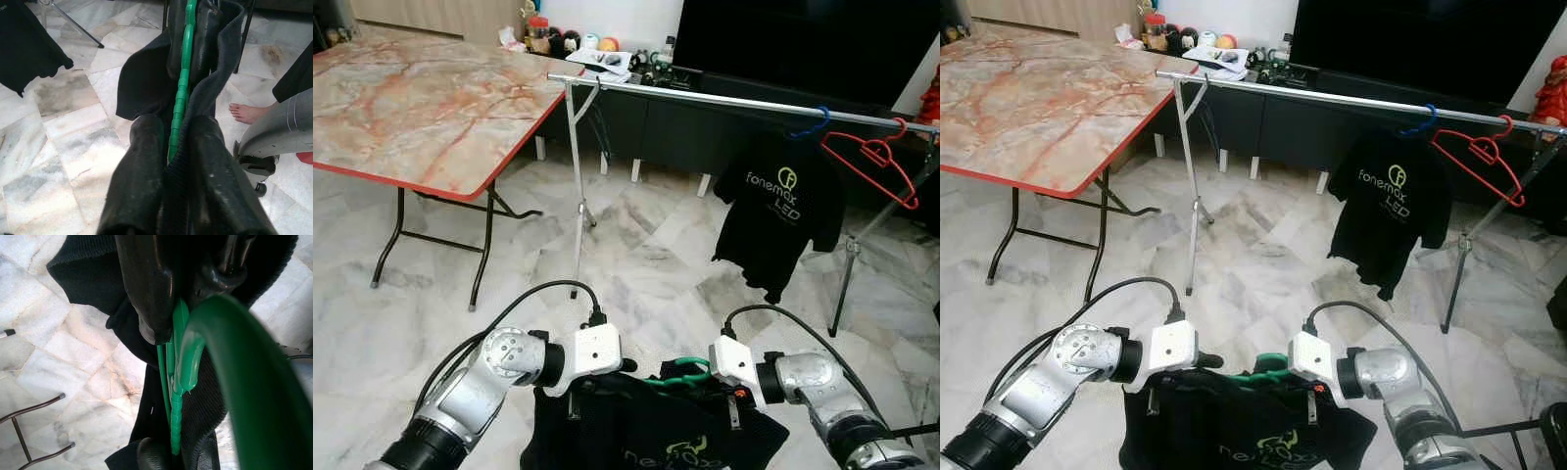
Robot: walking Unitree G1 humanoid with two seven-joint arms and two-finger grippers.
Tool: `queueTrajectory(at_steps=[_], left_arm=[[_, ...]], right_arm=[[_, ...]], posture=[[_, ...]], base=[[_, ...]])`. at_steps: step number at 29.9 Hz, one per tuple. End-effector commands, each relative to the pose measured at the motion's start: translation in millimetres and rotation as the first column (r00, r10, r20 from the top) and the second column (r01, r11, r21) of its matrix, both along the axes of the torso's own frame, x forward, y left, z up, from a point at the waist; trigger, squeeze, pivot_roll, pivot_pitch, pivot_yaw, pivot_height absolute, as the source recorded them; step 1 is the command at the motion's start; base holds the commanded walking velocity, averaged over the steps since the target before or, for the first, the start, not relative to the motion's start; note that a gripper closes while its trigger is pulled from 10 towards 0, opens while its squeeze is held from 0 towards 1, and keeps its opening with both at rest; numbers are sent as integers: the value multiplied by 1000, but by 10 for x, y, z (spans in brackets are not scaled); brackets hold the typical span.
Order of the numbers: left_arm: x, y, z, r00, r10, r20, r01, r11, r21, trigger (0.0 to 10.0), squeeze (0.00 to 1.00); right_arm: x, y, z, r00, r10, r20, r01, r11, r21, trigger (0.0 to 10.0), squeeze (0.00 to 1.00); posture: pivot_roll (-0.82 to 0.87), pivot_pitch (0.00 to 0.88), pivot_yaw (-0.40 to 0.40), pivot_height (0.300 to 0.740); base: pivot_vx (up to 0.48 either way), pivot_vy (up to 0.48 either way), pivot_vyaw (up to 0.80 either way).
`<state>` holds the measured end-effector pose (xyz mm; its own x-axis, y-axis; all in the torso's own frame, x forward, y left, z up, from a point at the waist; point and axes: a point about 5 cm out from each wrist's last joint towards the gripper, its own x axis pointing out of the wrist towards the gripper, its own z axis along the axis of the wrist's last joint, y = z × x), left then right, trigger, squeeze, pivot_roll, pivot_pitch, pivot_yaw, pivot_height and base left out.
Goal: Hang hanger
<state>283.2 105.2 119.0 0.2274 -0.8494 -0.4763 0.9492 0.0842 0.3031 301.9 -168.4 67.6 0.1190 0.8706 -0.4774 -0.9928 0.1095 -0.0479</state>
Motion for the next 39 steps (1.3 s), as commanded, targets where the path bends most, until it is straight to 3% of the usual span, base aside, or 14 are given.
queueTrajectory(at_steps=[1,12,20,21,28,29,31,33,35,36,39], left_arm=[[-4,-4,35,1000,0,3,1,1000,-18,0,0],[3,15,55,1000,21,2,-21,999,-46,0,0],[167,169,154,982,171,85,-165,983,-82,0,0],[233,237,153,964,228,133,-222,973,-62,0,0],[379,430,65,904,335,265,-362,931,56,0,0],[413,524,-14,881,351,317,-409,902,140,0,0],[432,616,-92,865,358,351,-447,868,215,0,0],[435,649,-123,862,359,358,-456,857,241,0,0],[448,740,-194,846,362,392,-492,814,309,0,0],[458,828,-256,826,363,432,-529,764,369,0,0],[411,876,-351,848,365,385,-514,741,432,0,0]], right_arm=[[45,-33,68,1000,-13,28,13,1000,2,0,0],[41,-10,38,999,-29,30,29,1000,-1,0,0],[38,-148,-19,991,-110,70,115,990,-78,0,0],[32,-201,-28,989,-133,71,139,986,-88,0,0],[28,-334,-14,976,-196,95,205,975,-89,0,0],[35,-364,8,972,-211,99,219,973,-76,0,0],[32,-393,28,972,-215,92,221,973,-61,0,0],[28,-404,34,973,-215,88,220,974,-56,0,0],[1,-441,31,977,-195,82,201,977,-70,0,0],[-11,-476,32,977,-193,94,201,976,-87,0,0],[6,-501,48,969,-225,105,233,969,-78,0,0]], posture=[[137,68,-118,740],[140,74,-117,740],[140,78,-115,740],[141,79,-113,740],[134,82,-109,740],[130,83,-106,740],[128,83,-105,740],[128,83,-105,740],[124,84,-103,740],[122,84,-103,740],[120,86,-102,740]], base=[[0,0,0],[0,0,0],[0,0,0],[0,0,0],[0,0,0],[0,0,0],[0,0,0],[0,0,0],[0,0,0],[0,0,0],[0,0,0]])
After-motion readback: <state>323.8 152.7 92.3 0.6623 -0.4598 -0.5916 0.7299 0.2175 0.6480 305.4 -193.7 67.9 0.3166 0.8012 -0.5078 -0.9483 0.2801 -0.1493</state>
